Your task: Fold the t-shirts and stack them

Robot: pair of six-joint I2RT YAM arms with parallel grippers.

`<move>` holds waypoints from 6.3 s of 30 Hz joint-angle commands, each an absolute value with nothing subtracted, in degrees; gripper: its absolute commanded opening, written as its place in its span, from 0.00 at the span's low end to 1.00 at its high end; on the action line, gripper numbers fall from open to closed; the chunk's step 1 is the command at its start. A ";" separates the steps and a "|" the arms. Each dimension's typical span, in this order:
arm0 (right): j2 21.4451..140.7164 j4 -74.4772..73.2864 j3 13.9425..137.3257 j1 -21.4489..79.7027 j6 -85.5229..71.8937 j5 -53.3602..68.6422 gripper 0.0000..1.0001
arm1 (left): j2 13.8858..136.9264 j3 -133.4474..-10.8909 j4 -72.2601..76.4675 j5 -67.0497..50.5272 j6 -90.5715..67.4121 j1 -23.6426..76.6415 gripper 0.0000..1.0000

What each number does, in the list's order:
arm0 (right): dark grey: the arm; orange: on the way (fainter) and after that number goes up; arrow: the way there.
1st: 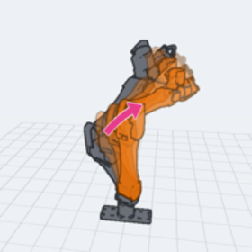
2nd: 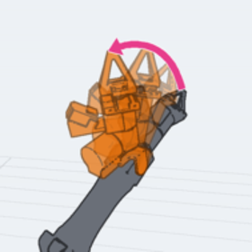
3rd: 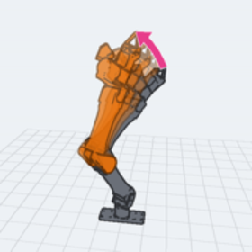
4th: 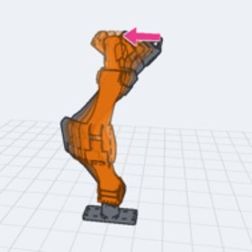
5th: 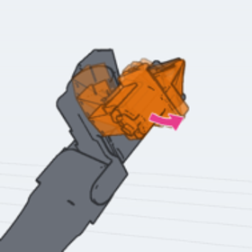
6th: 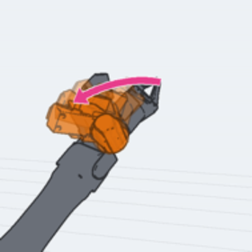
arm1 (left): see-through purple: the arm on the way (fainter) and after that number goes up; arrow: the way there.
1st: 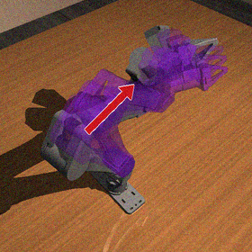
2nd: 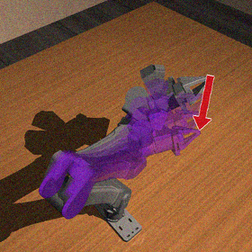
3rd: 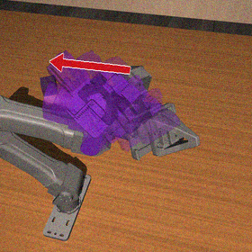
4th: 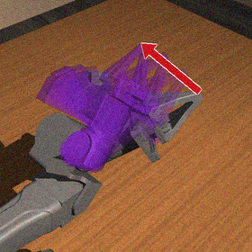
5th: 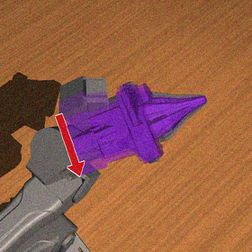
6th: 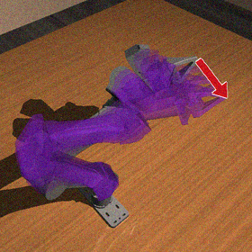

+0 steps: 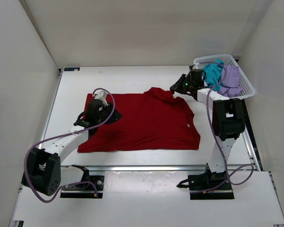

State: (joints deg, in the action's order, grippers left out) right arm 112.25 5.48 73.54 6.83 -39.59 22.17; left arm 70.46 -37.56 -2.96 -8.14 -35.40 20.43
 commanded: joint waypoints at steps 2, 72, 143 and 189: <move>110.48 -1.83 81.91 14.22 -23.06 17.86 0.00 | 69.26 -40.16 -2.90 -10.54 -35.51 18.37 0.42; 115.96 -25.77 96.70 33.05 -12.74 6.14 0.32 | 62.05 -32.78 -2.11 -10.46 -37.27 16.18 0.43; 115.05 10.19 65.21 27.16 -49.22 21.36 0.26 | 71.36 -40.08 0.62 -8.17 -39.38 9.15 0.43; 106.62 8.25 66.71 22.50 -44.31 29.69 0.00 | 99.38 -68.46 -13.53 7.90 -28.13 -4.47 0.41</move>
